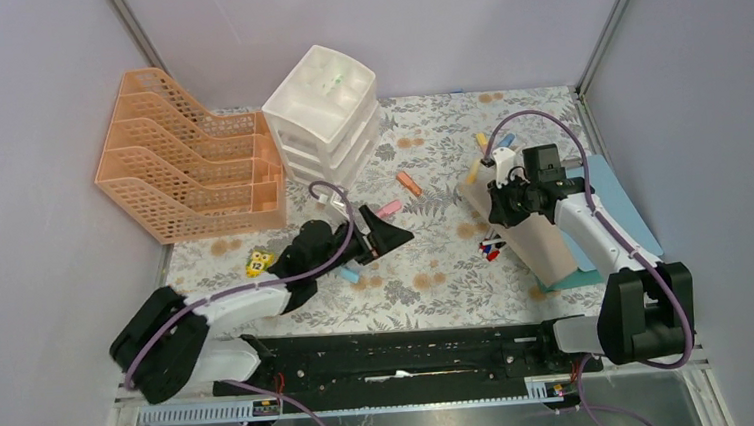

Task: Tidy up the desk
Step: Pick up the folder from the center of the board.

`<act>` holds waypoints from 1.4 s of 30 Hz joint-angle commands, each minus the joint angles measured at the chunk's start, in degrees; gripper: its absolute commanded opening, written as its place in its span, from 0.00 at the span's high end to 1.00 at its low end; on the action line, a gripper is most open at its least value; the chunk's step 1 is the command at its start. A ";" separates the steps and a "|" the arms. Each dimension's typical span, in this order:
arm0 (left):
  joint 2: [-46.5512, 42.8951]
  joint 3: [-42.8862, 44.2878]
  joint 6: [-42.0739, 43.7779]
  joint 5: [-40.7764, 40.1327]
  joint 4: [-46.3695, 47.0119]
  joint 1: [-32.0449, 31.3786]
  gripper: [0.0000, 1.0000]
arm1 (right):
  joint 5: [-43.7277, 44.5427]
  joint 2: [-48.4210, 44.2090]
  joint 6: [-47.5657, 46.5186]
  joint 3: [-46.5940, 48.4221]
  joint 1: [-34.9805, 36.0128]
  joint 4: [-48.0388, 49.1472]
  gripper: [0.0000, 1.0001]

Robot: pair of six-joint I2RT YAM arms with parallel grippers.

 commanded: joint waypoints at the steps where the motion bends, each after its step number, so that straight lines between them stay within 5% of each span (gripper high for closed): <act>1: 9.72 2.13 -9.40 -9.21 18.37 -2.50 0.01 | -7.72 -0.72 2.11 1.69 1.70 -1.59 1.00; 12: 30.22 15.34 -15.03 -18.15 21.51 -7.68 0.01 | -11.33 -1.37 1.85 1.20 2.79 -1.88 1.00; 17: 35.77 19.47 -16.18 -19.64 18.94 -8.49 0.01 | -5.19 -1.60 1.97 0.68 3.14 -0.14 1.00; 18: 36.40 20.31 -15.55 -19.88 17.49 -8.62 0.01 | -2.60 -1.68 2.14 0.21 3.16 0.86 0.98; 22: 39.34 24.19 -11.78 -20.29 12.29 -9.32 0.01 | 6.67 0.63 0.78 -0.43 4.70 2.82 0.56; 24: 41.29 25.75 -11.11 -20.28 11.81 -9.54 0.01 | 8.09 1.25 0.66 -0.25 5.00 3.38 0.48; 34: 53.07 36.71 -11.73 -21.59 13.20 -11.16 0.02 | 10.48 -5.36 2.35 -0.45 4.67 4.18 0.38; 42: 60.95 44.04 -14.15 -23.51 14.51 -11.32 0.26 | 10.19 -6.98 2.22 -0.58 3.40 4.10 0.38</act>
